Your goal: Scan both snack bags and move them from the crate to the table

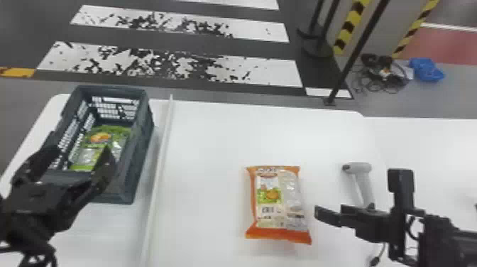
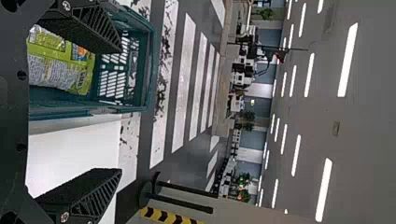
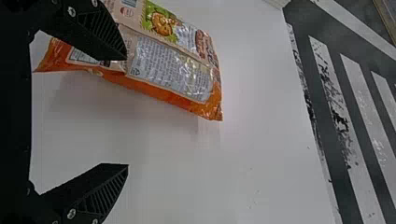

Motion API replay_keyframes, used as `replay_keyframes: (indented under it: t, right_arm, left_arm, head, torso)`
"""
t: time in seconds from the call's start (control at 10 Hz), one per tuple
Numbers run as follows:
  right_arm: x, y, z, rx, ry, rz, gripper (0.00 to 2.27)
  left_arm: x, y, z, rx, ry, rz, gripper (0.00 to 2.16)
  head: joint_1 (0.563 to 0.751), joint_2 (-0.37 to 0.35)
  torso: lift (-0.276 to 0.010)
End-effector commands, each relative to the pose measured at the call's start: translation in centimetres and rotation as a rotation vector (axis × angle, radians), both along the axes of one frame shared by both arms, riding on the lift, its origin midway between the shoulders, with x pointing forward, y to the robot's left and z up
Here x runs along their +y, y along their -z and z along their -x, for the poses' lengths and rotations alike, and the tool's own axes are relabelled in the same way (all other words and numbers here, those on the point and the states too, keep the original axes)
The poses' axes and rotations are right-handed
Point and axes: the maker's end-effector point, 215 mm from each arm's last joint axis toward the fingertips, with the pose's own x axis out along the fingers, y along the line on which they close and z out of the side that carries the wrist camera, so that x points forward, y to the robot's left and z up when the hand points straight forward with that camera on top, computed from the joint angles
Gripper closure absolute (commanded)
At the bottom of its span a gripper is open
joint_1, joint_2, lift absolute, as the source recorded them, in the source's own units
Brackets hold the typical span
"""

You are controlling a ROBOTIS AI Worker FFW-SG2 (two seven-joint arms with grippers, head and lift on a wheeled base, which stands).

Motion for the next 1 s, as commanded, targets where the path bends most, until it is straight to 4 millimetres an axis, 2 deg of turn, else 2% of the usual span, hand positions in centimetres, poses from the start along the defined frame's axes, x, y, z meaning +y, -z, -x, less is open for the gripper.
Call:
replay_keyframes:
  t: [0.0, 0.2, 0.5, 0.6, 0.8, 0.9]
  right_arm:
    - [2.5, 0.9, 0.8, 0.039, -0.048, -0.019, 0.14]
    - [5.2, 2.1, 1.6, 0.089, -0.121, -0.049, 0.14]
    - [6.8, 4.7, 1.5, 0.119, -0.213, 0.014, 0.14]
    - [6.8, 5.3, 1.3, 0.12, -0.233, 0.042, 0.26]
    - [7.0, 5.0, 0.8, 0.09, -0.274, 0.033, 2.25]
    - [7.2, 4.2, 0.5, 0.06, -0.297, 0.0, 2.26]
  left_arm:
    - [0.0, 0.1, 0.0, 0.001, -0.001, 0.0, 0.09]
    - [0.0, 0.1, 0.0, 0.002, -0.001, 0.0, 0.09]
    - [0.0, 0.3, 0.0, 0.005, 0.0, 0.001, 0.09]
    - [0.0, 0.4, 0.0, 0.007, 0.0, 0.001, 0.09]
    - [0.1, 0.4, 0.1, 0.006, -0.001, 0.0, 0.09]
    - [0.1, 0.3, 0.1, 0.006, -0.001, 0.0, 0.09]
  head:
    - [0.695, -0.091]
    - [0.695, -0.032]
    - [0.695, 0.011]
    - [0.695, 0.019]
    - [0.695, 0.026]
    - [0.695, 0.029]
  torso:
    - [-0.037]
    - [-0.037]
    - [-0.037]
    - [-0.037]
    - [-0.037]
    - [-0.037]
